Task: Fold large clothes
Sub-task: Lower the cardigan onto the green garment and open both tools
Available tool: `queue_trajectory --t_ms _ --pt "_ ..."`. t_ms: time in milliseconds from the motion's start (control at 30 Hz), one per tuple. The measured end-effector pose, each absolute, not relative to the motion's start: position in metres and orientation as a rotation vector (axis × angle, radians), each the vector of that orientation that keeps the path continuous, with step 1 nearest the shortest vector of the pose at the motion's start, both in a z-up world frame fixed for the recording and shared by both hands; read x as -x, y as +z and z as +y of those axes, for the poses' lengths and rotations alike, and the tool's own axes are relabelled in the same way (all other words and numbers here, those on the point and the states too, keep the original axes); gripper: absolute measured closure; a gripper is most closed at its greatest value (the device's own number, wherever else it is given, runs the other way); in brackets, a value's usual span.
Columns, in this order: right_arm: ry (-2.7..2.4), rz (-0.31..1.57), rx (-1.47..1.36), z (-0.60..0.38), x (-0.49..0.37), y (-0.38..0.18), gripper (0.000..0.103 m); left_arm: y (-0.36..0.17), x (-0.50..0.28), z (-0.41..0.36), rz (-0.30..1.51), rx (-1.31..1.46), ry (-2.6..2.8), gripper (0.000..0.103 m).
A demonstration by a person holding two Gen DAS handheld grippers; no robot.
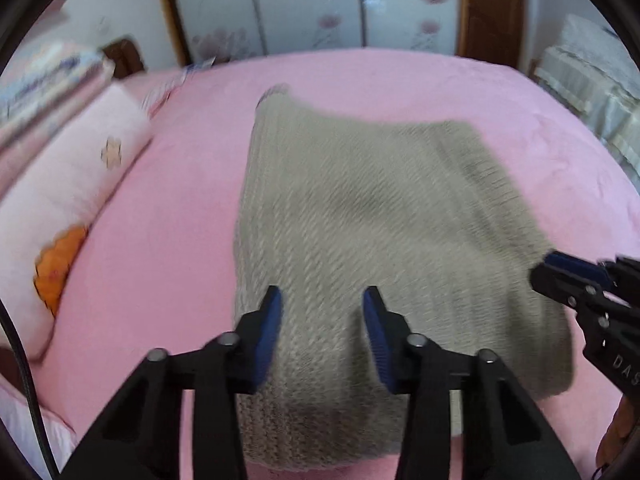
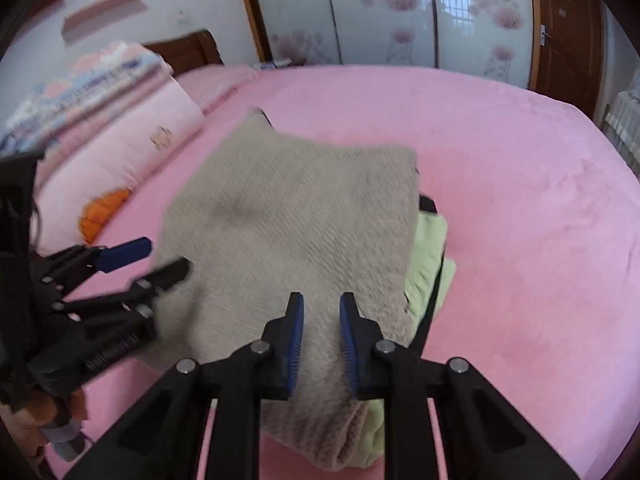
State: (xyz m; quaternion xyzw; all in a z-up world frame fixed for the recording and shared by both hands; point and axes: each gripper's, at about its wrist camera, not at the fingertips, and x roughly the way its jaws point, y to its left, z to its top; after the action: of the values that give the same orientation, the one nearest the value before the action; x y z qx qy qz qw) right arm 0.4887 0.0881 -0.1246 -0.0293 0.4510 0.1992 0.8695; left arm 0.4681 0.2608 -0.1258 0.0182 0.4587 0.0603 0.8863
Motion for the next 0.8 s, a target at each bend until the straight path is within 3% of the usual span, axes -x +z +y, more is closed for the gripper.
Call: queue_trajectory --t_ms 133,533,600,667,700,800 --pt "0.364 1.004 0.074 0.075 -0.497 -0.156 0.102 -0.140 -0.470 0.273 0.955 -0.018 0.134 0.063" --pt "0.351 1.047 0.038 0.066 -0.502 -0.181 0.103 -0.155 -0.469 0.280 0.929 -0.019 0.142 0.061" --pt "0.353 1.064 0.031 0.065 -0.501 -0.177 0.103 -0.151 -0.464 0.273 0.925 -0.042 0.159 0.056" --pt "0.359 1.072 0.018 0.062 -0.496 -0.168 0.101 -0.144 -0.460 0.266 0.929 -0.043 0.160 0.045" --pt "0.366 1.073 0.010 0.061 -0.492 -0.162 0.099 -0.141 -0.457 0.263 0.932 -0.043 0.159 0.035" --pt "0.376 1.064 0.011 0.053 -0.476 -0.142 0.098 -0.124 -0.442 0.248 0.925 -0.071 0.214 0.030"
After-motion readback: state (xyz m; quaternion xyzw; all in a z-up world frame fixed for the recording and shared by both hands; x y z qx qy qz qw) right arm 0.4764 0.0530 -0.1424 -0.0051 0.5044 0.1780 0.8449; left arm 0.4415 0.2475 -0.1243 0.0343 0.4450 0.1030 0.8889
